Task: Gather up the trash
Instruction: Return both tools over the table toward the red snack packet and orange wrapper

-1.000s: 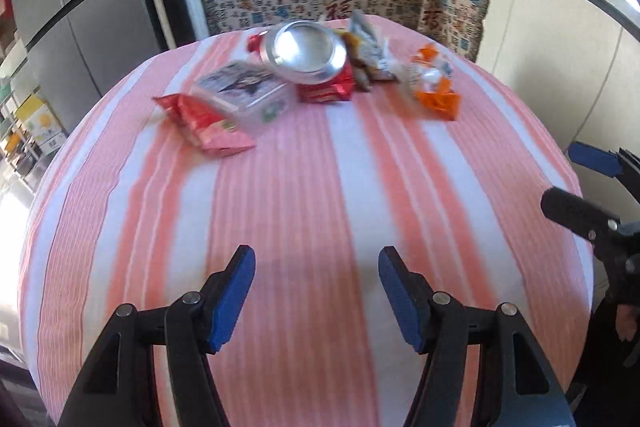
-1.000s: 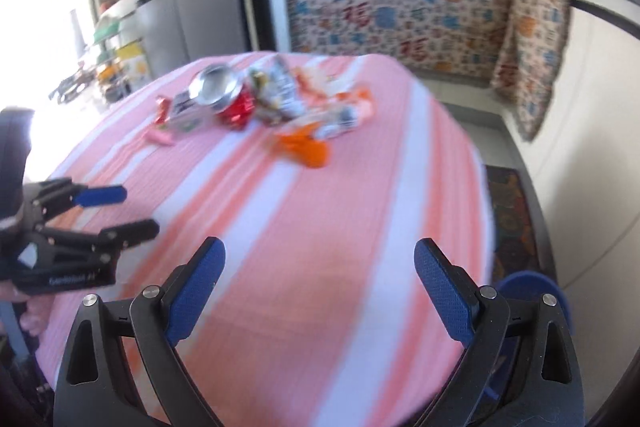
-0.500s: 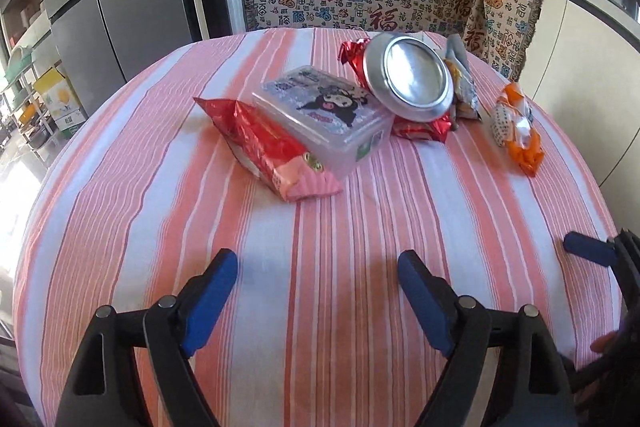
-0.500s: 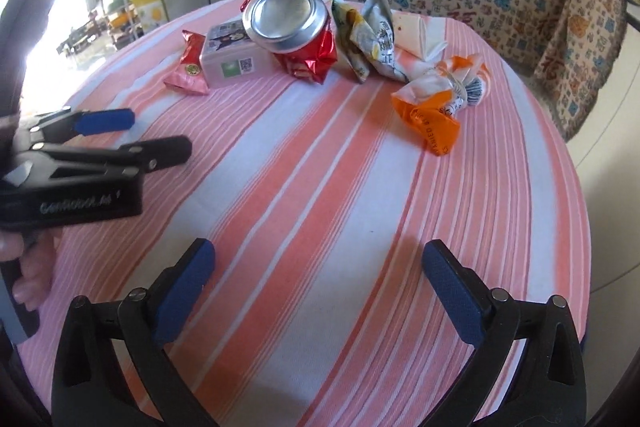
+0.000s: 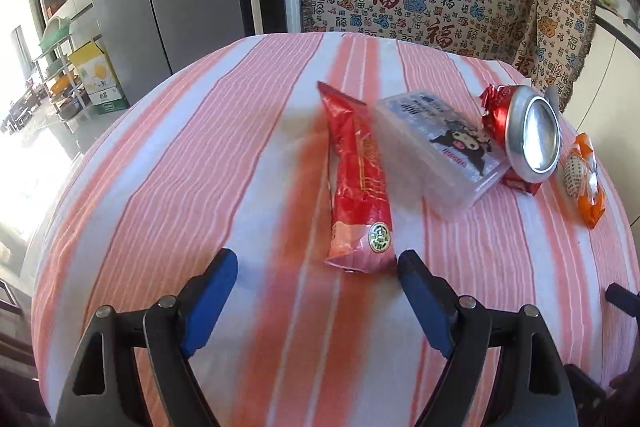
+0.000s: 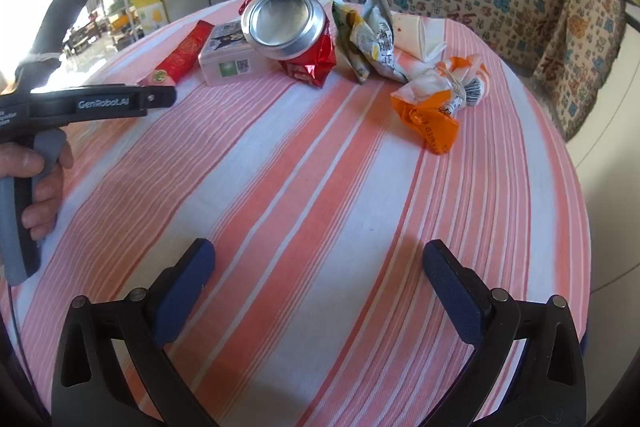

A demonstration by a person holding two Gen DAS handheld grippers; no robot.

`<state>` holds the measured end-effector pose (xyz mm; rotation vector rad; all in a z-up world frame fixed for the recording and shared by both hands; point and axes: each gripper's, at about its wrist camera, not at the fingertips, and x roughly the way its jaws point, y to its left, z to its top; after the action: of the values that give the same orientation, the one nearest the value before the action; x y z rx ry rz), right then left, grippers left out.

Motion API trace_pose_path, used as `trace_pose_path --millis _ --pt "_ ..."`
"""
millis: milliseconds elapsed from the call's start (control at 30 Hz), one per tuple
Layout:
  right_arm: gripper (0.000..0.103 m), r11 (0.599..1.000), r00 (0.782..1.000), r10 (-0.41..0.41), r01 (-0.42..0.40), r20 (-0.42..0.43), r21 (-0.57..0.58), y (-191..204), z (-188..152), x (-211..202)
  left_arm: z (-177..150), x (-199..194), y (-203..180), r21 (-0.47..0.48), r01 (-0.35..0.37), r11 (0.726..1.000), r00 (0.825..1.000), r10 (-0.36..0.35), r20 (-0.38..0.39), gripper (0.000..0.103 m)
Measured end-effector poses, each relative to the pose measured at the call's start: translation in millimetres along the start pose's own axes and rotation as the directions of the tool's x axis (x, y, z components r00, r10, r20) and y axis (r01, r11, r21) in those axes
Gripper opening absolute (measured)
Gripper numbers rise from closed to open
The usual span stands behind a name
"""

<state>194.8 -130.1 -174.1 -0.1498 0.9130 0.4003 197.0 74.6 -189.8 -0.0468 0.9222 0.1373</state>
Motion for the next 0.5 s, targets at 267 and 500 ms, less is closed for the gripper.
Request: trace_pose_path --millis 267,500 --pt "0.103 1.000 1.000 0.000 0.000 0.000 0.000 -1 0 -1 10 -3 -5 0.092 0.075 0.993 0.997 -0.078 0.025 0.084" --pt "0.103 1.000 1.000 -0.004 0.004 -0.001 0.006 -3 0 -3 34 18 -7 0.112 0.084 0.990 0.996 -0.085 0.003 0.062"
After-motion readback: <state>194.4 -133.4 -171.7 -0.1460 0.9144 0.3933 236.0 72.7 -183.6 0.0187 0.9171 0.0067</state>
